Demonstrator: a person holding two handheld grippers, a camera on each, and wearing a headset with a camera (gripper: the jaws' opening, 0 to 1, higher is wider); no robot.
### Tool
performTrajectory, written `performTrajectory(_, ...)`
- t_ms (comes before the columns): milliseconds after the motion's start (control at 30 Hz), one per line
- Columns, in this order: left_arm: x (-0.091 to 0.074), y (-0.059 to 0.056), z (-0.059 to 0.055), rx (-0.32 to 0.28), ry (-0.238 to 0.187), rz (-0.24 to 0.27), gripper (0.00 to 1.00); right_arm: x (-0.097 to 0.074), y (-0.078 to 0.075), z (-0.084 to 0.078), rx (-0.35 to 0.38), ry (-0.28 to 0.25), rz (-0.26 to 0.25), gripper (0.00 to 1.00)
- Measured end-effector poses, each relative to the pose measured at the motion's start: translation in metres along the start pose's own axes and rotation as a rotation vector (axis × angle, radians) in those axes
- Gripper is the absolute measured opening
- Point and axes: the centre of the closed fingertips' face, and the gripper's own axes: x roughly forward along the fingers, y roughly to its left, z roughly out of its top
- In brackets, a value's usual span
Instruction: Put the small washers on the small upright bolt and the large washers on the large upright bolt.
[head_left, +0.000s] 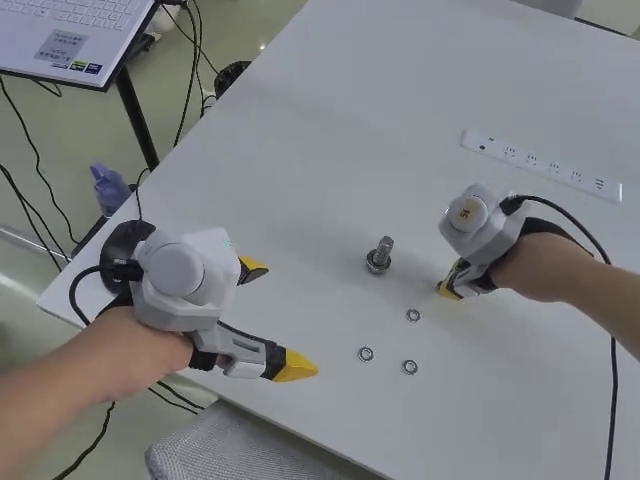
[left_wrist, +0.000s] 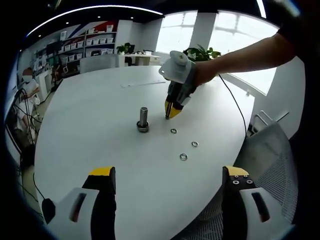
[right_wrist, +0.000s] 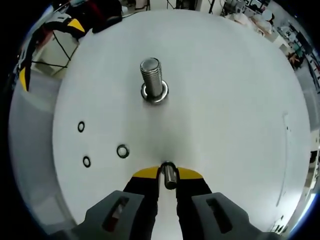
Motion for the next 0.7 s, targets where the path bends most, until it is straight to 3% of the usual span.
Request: performTrajectory(700,-0.0014,-0.0054,-0.0042,-0.012,0.004,0.004,0.86,0.0006,0.0008,0.0005,0.003,-0.001,-0.014,0.14)
